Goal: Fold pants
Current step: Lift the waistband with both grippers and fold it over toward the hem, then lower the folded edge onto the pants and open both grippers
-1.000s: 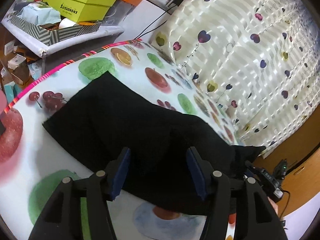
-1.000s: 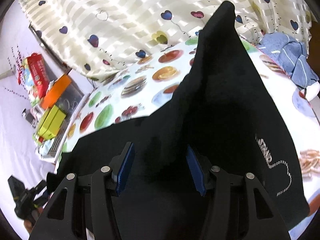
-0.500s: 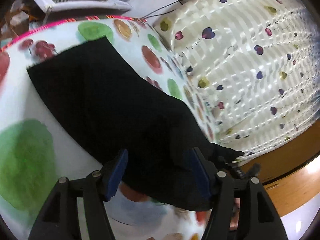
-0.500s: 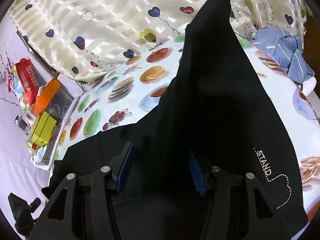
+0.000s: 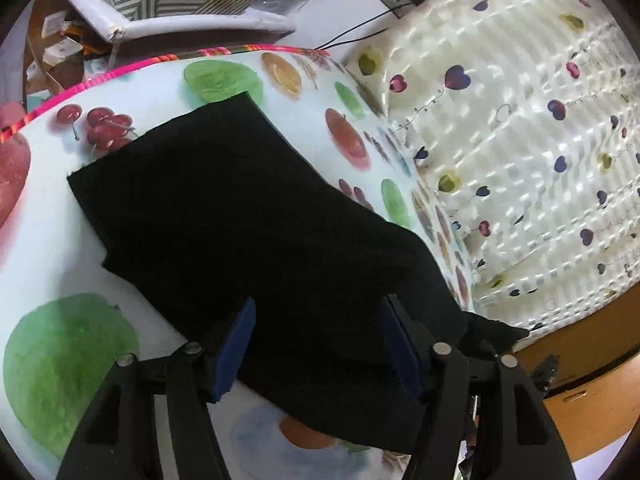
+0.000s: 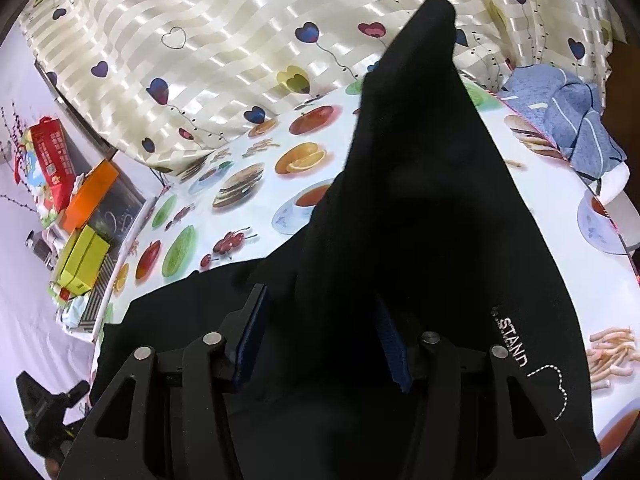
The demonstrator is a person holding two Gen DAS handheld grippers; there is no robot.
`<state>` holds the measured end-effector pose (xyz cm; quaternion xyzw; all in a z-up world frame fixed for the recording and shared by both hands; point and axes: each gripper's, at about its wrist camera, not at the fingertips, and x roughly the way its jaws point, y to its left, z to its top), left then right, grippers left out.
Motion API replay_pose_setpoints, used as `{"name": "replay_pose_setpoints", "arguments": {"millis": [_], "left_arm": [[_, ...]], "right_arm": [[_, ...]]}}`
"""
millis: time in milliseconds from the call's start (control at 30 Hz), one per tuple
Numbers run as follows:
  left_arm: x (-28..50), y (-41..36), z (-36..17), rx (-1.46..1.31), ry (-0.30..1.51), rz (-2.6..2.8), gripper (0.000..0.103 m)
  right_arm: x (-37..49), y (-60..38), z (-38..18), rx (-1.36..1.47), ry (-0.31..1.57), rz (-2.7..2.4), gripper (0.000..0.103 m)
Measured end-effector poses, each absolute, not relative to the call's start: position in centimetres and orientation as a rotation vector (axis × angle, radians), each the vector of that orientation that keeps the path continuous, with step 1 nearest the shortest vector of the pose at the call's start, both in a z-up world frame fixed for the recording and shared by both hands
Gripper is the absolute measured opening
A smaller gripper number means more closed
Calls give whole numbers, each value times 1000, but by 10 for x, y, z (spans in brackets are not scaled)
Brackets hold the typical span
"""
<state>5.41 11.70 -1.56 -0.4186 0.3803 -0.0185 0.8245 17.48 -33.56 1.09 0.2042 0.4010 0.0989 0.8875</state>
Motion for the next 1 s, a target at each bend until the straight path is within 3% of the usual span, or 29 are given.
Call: {"name": "replay_pose_setpoints", "arguments": {"millis": [67, 133, 200, 267, 300, 333, 400, 733, 933, 1000], "left_arm": [[50, 119, -15, -869, 803, -26, 66], [46, 119, -14, -843, 795, -7, 66], [47, 119, -15, -828, 794, -10, 65], [50, 117, -13, -798, 800, -5, 59], [53, 116, -12, -784, 806, 1, 50], [57, 115, -13, -765, 826, 11, 25], [65, 116, -19, -742, 881, 31, 2], [58, 139, 21, -629, 745, 49, 1], [50, 145, 21, -579, 754, -6, 1], [46, 139, 18, -555, 767, -19, 1]], "right_arm": [[177, -336, 10, 414, 837, 200, 38], [178, -334, 9, 399, 840, 203, 17], [180, -334, 7, 386, 840, 198, 6], [180, -334, 8, 392, 832, 211, 6], [178, -334, 11, 392, 821, 217, 6], [176, -333, 13, 395, 813, 221, 6], [170, -334, 21, 416, 788, 240, 6], [76, -351, 68, 549, 651, 303, 6], [55, -353, -10, 573, 904, 185, 9], [49, -361, -18, 633, 880, 197, 12]]}}
